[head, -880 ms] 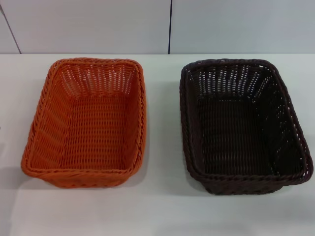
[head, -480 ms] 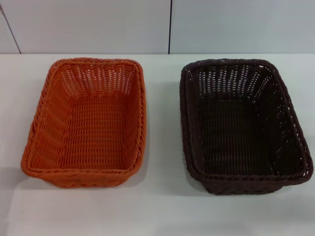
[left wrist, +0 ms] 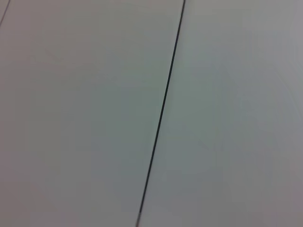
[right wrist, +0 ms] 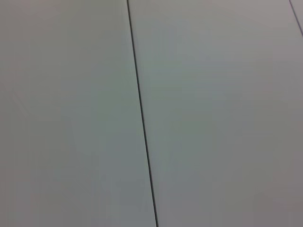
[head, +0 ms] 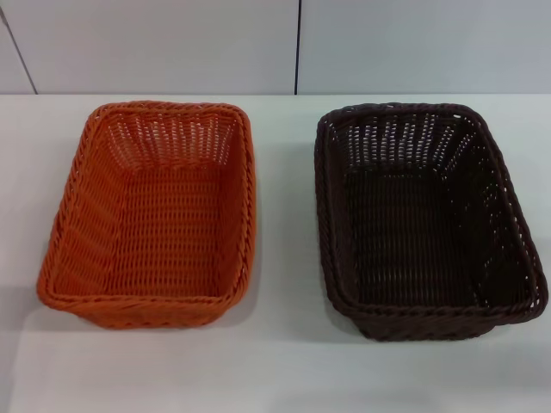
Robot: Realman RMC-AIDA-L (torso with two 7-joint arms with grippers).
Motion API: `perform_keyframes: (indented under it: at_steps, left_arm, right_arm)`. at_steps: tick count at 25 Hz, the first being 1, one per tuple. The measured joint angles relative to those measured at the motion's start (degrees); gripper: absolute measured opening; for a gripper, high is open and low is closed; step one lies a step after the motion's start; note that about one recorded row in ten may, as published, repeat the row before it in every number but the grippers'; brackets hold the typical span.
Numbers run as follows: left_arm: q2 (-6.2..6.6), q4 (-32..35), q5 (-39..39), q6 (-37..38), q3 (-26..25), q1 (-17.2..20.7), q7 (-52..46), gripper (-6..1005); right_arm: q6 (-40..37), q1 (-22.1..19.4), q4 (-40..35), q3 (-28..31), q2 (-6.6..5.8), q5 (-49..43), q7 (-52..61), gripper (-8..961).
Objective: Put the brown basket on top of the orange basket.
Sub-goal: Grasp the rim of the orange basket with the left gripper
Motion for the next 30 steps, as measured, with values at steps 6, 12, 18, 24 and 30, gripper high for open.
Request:
perform_keyframes:
  at_steps: [6, 12, 18, 24, 30]
  left_arm:
    - [0.32, 4.71, 0.28, -0.07, 0.31, -4.31, -8.28, 804]
    - [0.41, 10.99, 0.45, -0.98, 1.63, -7.81, -18.41, 803]
    - [0.47, 27.72, 0.5, -1.29, 8.05, -15.68, -40.27, 802]
    - [0.96, 44.8, 0.51, -4.25, 19.54, -18.25, -61.99, 801]
    - [5.42, 61.85, 3.74, -11.14, 42.72, -15.66, -87.53, 800]
  right_arm:
    - [1.51, -0.4, -0.08, -0.08, 0.0, 0.0, 1.83, 829]
    - [2.65, -0.45, -0.06, -0.24, 0.0, 0.0, 1.86, 829]
    - [2.97, -0.41, -0.19, -0.47, -0.05, 0.0, 1.88, 829]
    - [3.13, -0.46, -0.41, -0.39, -0.09, 0.0, 1.9, 830]
    - [3.7, -0.46, -0.58, -0.03, -0.12, 0.0, 1.93, 830]
